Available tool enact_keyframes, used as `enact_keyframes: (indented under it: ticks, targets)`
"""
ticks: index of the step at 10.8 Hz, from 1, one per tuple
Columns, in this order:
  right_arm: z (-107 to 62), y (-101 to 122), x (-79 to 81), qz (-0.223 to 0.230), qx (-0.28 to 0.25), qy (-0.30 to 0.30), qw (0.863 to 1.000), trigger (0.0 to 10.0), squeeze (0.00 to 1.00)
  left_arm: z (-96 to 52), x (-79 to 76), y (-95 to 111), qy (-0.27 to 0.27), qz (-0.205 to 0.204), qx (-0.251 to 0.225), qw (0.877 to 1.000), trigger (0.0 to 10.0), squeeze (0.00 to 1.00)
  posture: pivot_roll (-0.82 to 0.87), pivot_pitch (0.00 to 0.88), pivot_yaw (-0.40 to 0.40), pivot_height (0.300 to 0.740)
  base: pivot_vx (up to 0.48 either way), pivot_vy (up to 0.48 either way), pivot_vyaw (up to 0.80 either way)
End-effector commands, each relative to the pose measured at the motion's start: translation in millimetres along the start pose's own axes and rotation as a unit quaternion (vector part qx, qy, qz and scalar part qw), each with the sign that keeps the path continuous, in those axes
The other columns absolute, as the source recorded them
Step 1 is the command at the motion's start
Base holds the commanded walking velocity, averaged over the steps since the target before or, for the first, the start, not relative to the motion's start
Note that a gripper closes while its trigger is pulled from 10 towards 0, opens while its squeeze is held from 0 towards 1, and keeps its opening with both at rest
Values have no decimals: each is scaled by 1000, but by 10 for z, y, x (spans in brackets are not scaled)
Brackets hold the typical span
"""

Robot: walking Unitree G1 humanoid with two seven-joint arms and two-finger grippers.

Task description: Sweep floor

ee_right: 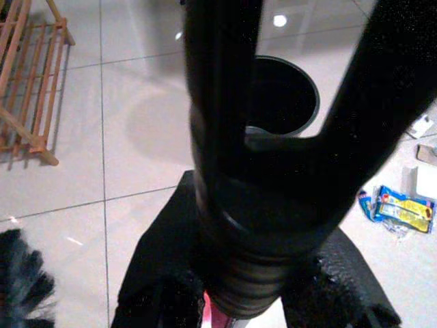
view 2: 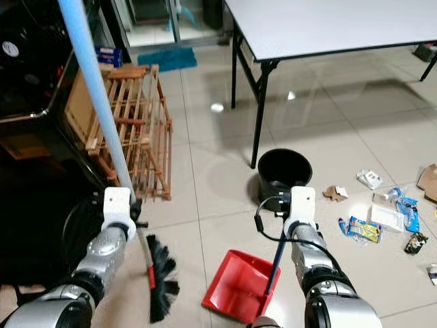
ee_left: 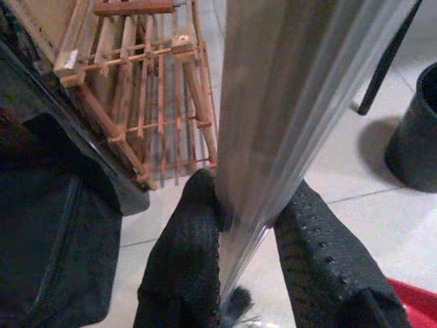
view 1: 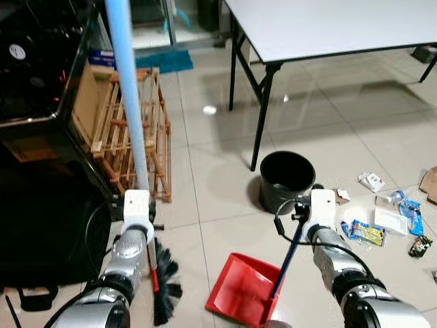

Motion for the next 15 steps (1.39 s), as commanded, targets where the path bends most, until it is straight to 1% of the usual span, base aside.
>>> enact_keyframes:
  ticks: [1,2,3,4,5,6,8,9,11,15]
  targets:
    - [-59,-243,198,23,56,34,998,10000,0,-17,-68,-80,-13,-27,15,999,10000,0,-156,120,81,740,0,0,0]
    - [-56,-228,245,33,55,38,997,10000,0,-18,-96,-92,-15,-29,16,999,10000,0,-156,120,81,740,0,0,0]
    - [-58,-212,337,33,53,51,997,10000,0,-29,-152,-146,-21,-25,27,999,10000,0,-155,119,80,740,0,0,0]
    - [-69,-204,471,32,54,69,996,10000,0,-53,-218,-255,-23,-15,53,998,10000,0,-155,119,81,740,0,0,0]
    - [-73,-200,513,31,54,75,995,10000,0,-64,-237,-293,-24,-9,62,998,10000,0,-156,119,81,740,0,0,0]
    - [-81,-194,571,25,52,82,995,10000,0,-79,-293,-345,-29,-10,73,997,10000,0,-155,118,82,740,0,0,0]
    - [-72,-176,547,26,48,77,996,10000,0,-85,-365,-374,-40,-11,82,996,10000,0,-156,117,85,740,0,0,0]
    - [-50,-133,486,27,41,67,997,10000,0,-92,-370,-397,-41,-11,89,995,10000,0,-159,119,84,740,0,0,0]
    - [-40,-122,436,23,40,60,997,10000,0,-105,-329,-425,-31,-16,93,995,10000,0,-158,115,80,740,0,0,0]
    - [-54,-162,436,18,44,61,997,10000,0,-108,-295,-430,-25,-17,94,995,10000,0,-158,113,82,740,0,0,0]
Point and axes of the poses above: a point about 5 cm out from each wrist's last joint towards the gripper, its own z axis pointing out of the wrist towards the gripper, its own y axis along the axis of the wrist's last joint, x = y × z, the point moved 2 cm from there along z, pointing out of the wrist towards the gripper, and after that the axes turned 15 degrees about -z, right-handed, at the moved point
